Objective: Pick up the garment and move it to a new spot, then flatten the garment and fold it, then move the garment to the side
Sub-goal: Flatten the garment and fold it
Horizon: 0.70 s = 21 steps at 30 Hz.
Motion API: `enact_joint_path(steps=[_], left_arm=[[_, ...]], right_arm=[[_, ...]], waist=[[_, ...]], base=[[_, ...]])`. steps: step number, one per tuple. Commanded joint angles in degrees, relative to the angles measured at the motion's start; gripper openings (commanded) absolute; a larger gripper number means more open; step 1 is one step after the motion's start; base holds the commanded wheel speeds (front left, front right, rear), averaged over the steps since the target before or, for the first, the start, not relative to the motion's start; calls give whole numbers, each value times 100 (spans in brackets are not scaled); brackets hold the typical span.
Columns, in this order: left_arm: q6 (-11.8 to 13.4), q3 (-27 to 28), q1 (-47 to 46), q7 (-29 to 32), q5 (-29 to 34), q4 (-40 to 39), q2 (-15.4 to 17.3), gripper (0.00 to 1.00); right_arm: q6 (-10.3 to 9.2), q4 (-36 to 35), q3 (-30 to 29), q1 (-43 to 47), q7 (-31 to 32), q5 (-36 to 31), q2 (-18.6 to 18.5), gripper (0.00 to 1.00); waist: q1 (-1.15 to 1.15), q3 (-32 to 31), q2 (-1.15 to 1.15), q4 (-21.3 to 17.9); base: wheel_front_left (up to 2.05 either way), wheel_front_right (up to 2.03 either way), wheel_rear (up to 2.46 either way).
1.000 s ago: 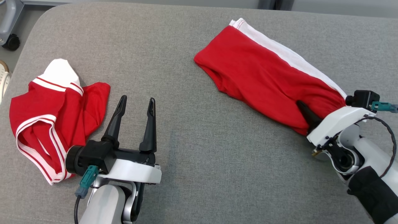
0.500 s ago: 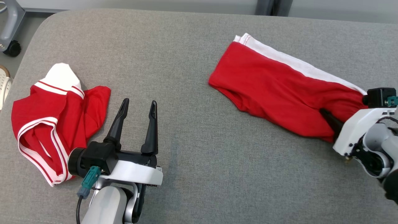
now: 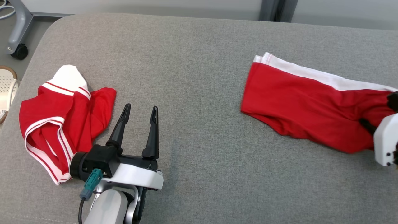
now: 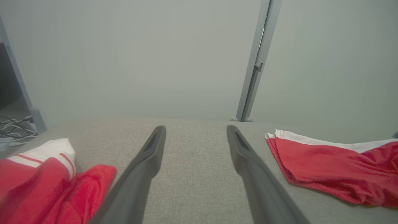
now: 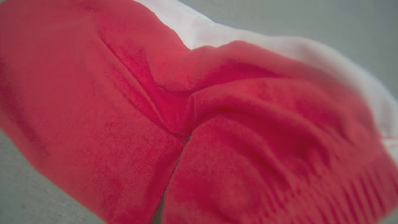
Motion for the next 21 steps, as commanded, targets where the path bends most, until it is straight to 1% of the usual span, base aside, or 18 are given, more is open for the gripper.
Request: enact_joint_path(steps=[1, 5, 9, 14, 21], left_arm=[[-14, -4, 14, -4, 20, 7, 20, 100], [-27, -35, 32, -4, 27, 16, 20, 100], [-45, -69, 12, -4, 30, 39, 19, 100], [-49, -109, -29, -4, 37, 75, 21, 100], [-27, -116, -64, -4, 53, 95, 20, 100]], right_arm=[[0, 65, 145, -130, 11, -80, -159, 0], [0, 240, 442, -339, 57, -377, -363, 0], [0, 494, 586, -519, 97, -990, -514, 0], [-1, 810, 628, -659, 94, -1580, -516, 0], [0, 1078, 636, -779, 168, -1788, -354, 0]], waist=[[0, -5, 0, 20], [0, 12, 0, 57], [0, 52, 0, 105], [0, 82, 0, 176], [0, 123, 0, 212]], base=[[0, 0, 0], [0, 0, 0], [0, 0, 0], [0, 0, 0], [0, 0, 0]])
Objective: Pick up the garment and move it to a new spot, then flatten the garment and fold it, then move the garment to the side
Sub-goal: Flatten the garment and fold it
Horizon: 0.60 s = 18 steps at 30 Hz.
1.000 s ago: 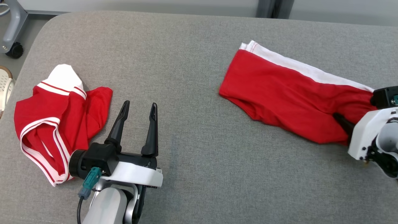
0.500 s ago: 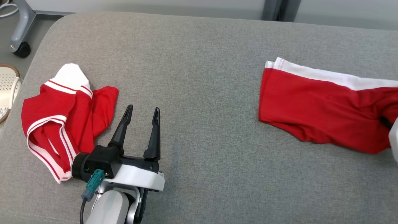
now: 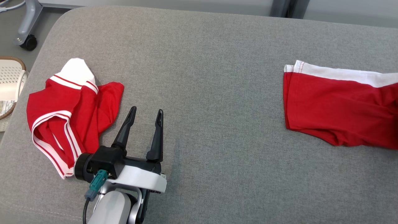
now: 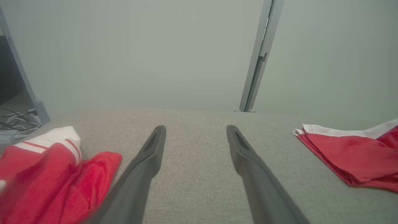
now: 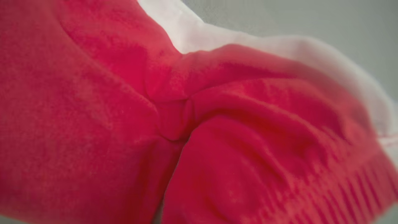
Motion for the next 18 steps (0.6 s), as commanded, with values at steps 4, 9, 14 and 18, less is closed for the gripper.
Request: enact_joint_path(steps=[4, 9, 14, 18], left_arm=[[51, 8, -84, -4, 18, 28, 20, 100], [60, -24, -92, -4, -72, 41, 20, 100], [114, -105, -79, -4, -150, 47, 21, 100], [150, -161, -27, -4, -274, 53, 21, 100]], right_arm=[[0, 68, 5, -137, 138, 76, 160, 0], [0, -23, 5, -233, 578, 87, 283, 0], [0, -268, 6, -355, 1006, -69, 351, 0], [0, -590, 4, -453, 1422, -76, 408, 0]], waist=[[0, -20, 0, -14], [0, -92, 0, -42], [0, -182, 0, -17], [0, -254, 0, 78]], base=[[0, 0, 0], [0, 0, 0], [0, 0, 0], [0, 0, 0]])
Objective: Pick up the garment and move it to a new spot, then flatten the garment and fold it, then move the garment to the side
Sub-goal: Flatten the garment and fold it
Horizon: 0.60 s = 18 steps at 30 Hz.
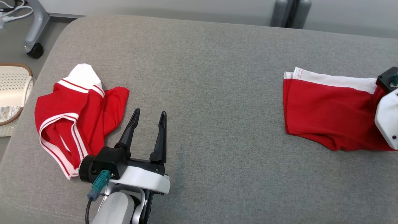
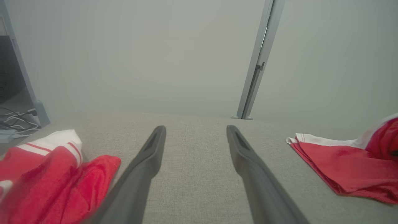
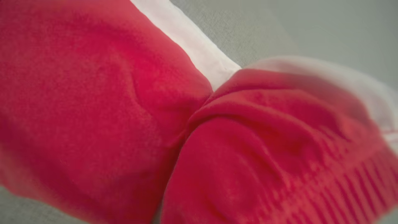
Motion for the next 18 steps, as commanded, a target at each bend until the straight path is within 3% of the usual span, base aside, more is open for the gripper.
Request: enact_joint_path(steps=[1, 18], left_arm=[[38, 11, -1, -4, -55, 0, 22, 100], [107, -85, 105, -4, -201, 12, 22, 100]], right_arm=[[0, -80, 5, -47, 110, 12, 43, 0], [0, -471, 3, -101, 737, 500, 401, 0]], waist=[[0, -26, 0, 44], [0, -60, 0, 469]], base=[[0, 0, 0], [0, 0, 0]])
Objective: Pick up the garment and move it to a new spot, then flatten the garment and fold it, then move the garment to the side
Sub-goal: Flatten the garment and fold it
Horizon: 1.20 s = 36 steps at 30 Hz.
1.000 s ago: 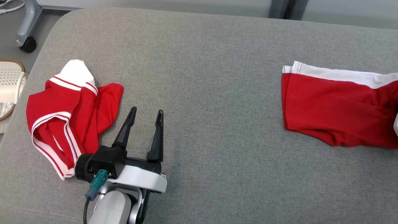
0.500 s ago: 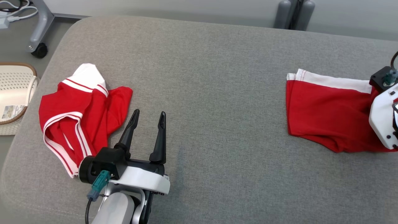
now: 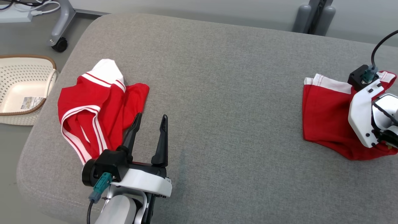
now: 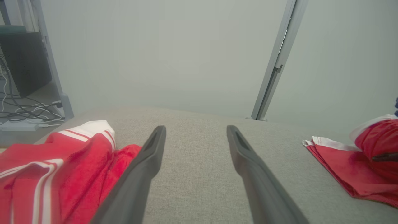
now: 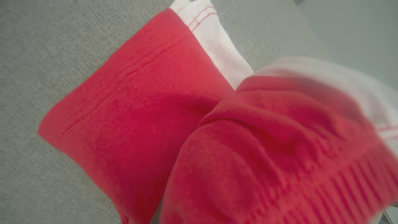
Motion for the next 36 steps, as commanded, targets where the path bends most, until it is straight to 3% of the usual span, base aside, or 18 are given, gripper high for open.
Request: enact_joint_path(steps=[1, 17, 18, 19, 20, 36], left_arm=[[30, 6, 35, -4, -13, 3, 22, 100], [56, -74, -9, -4, -45, 6, 22, 100], [55, -74, -6, -4, -46, 5, 21, 100], [59, -70, 2, -4, -46, 5, 21, 100], [58, -63, 13, -4, -43, 7, 21, 100], [-1, 94, 125, -4, 94, 105, 21, 100]], right_arm=[[0, -2, 2, 12, 17, 30, 26, 0], [0, 187, 3, 130, 62, 143, 260, 0], [0, 210, 3, 134, 42, 149, 278, 4], [0, 233, 2, 117, -28, 158, 291, 38], [0, 268, 3, 94, -93, 139, 307, 100], [-1, 442, 3, -103, -842, 411, 766, 100]], waist=[[0, 4, 0, 22], [0, 110, 0, 281], [0, 113, 0, 286], [0, 114, 0, 288], [0, 113, 0, 288], [0, -150, 0, 133]], base=[[0, 0, 0], [0, 0, 0], [0, 0, 0], [0, 0, 0], [0, 0, 0], [0, 0, 0]])
